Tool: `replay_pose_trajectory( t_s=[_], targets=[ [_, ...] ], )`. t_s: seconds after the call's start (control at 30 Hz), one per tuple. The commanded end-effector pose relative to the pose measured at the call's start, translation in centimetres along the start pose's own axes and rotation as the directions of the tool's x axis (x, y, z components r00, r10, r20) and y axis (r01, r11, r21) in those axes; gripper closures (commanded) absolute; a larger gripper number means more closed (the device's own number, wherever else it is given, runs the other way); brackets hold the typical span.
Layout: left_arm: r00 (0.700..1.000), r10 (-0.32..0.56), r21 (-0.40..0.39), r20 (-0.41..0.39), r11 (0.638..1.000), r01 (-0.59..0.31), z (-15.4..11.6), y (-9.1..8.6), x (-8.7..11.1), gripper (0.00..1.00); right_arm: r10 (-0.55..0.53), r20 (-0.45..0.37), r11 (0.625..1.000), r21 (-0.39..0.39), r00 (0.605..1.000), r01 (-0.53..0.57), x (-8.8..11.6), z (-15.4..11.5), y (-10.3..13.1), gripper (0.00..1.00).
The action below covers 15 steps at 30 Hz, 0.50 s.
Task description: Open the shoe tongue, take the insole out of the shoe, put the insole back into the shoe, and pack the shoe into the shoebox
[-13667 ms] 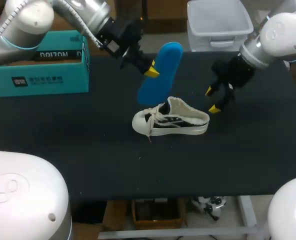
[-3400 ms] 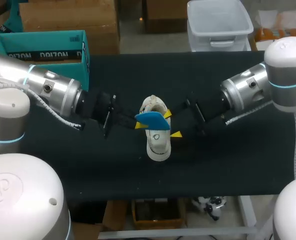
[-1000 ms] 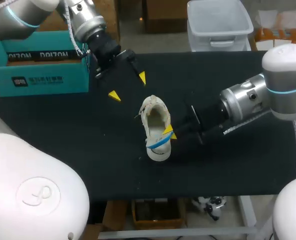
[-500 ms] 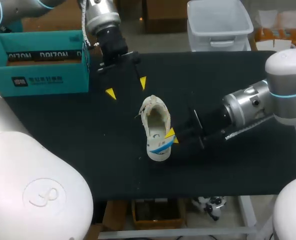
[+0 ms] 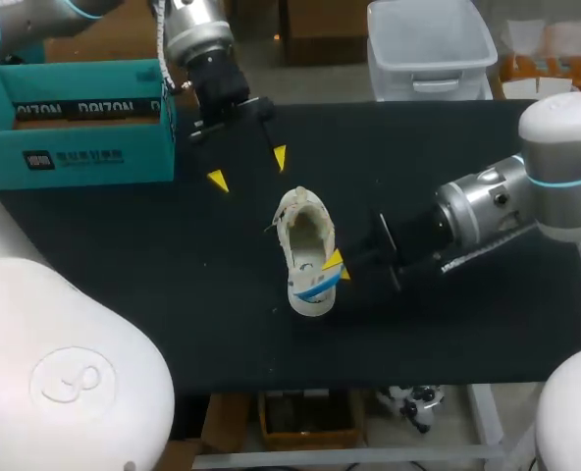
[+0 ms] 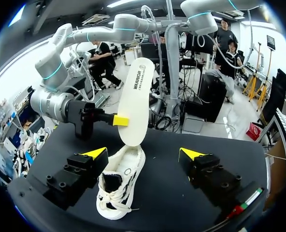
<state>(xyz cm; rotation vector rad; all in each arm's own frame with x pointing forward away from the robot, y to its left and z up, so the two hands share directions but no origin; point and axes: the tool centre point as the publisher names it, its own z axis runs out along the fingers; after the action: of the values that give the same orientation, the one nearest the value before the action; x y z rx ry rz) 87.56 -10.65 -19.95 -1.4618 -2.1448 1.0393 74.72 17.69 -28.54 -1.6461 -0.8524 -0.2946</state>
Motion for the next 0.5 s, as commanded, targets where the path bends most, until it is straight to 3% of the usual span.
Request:
replay_pose_trajectory(
  t_s=[0.03,0.17,0.33,0.37,0.5],
  targets=[
    [0.989,-0.026,0.002,0.145,1.0,0.026,1.0,-0.6,1.4,0.0,0.0,-0.004,1.0,0.012,1.0,0.0,0.0,-0.3,0.3,1.0],
    [0.954,-0.054,0.041,0.296,0.998,0.044,1.5,-1.0,1.8,0.0,0.004,-0.01,1.0,0.016,1.0,-0.004,0.1,-0.4,0.3,1.0],
    [0.909,-0.087,0.112,0.408,0.993,0.044,2.3,-1.0,2.2,0.0,0.006,-0.013,1.0,0.017,1.0,-0.006,0.4,-0.4,0.4,1.0],
    [0.888,-0.091,0.099,0.45,0.994,0.052,2.5,-1.1,2.3,0.0,0.006,-0.014,1.0,0.015,1.0,-0.006,0.5,-0.4,0.4,1.0],
    [0.856,-0.08,0.093,0.511,0.995,0.037,3.3,-1.9,2.6,0.0,-0.011,-0.021,1.0,-0.009,1.0,0.011,0.7,-0.3,0.5,1.0]
  ],
)
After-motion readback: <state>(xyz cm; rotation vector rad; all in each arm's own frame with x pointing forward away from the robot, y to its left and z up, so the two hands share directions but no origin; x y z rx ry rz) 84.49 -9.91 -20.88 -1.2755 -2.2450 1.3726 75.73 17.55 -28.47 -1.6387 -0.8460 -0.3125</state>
